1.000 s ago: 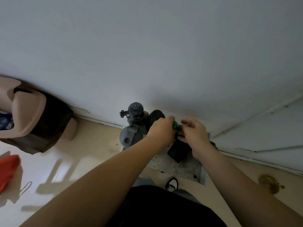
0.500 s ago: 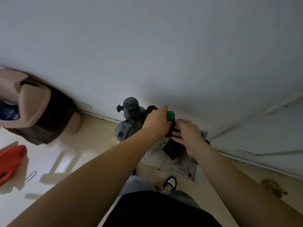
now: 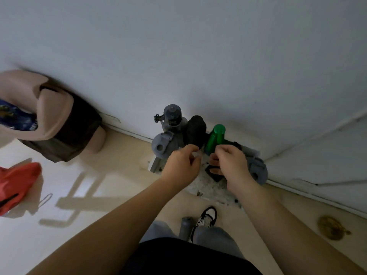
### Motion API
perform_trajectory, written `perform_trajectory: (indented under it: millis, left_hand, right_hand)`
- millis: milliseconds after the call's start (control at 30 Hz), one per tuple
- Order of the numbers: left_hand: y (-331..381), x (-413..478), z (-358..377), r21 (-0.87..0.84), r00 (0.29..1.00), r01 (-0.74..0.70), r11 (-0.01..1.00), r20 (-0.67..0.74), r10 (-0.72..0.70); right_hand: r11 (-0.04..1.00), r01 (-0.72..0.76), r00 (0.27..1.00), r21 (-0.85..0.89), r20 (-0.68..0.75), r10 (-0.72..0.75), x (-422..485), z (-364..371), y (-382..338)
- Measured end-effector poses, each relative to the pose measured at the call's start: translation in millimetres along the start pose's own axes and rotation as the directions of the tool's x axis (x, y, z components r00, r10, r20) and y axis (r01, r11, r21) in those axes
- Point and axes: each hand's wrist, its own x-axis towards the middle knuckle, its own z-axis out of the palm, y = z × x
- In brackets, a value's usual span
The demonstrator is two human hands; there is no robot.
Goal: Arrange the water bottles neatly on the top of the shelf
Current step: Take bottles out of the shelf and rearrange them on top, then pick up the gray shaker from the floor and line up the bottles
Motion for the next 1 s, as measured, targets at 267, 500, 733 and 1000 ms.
perform_trajectory:
  millis: [267, 500, 733, 1000]
  left_hand:
    - [-70, -67, -13, 0.036, 0.966, 0.027, 0.999, 0.257, -0.035]
    - [-144, -134, -17, 0.121, 0.851, 0.047, 0.992, 0.515, -0.103]
    - [-202, -186, 39, 0.257, 0.696, 0.073, 0.964, 0.679, -0.234]
    - [-338, -218, 230, 0.428, 0.560, 0.036, 0.903, 0.740, -0.373]
  right_hand:
    - [0.995, -0.103, 0.994, 0.001, -0.044, 0.103, -59, 44, 64]
    - [0.942, -0.324, 0.942, 0.092, -0.058, 0.330, -117, 79, 158]
    - [0.909, -0.418, 0.908, 0.011, -0.031, 0.418, -136, 62, 264]
    - [0.847, -0.515, 0.847, 0.131, -0.071, 0.526, -61, 62, 487]
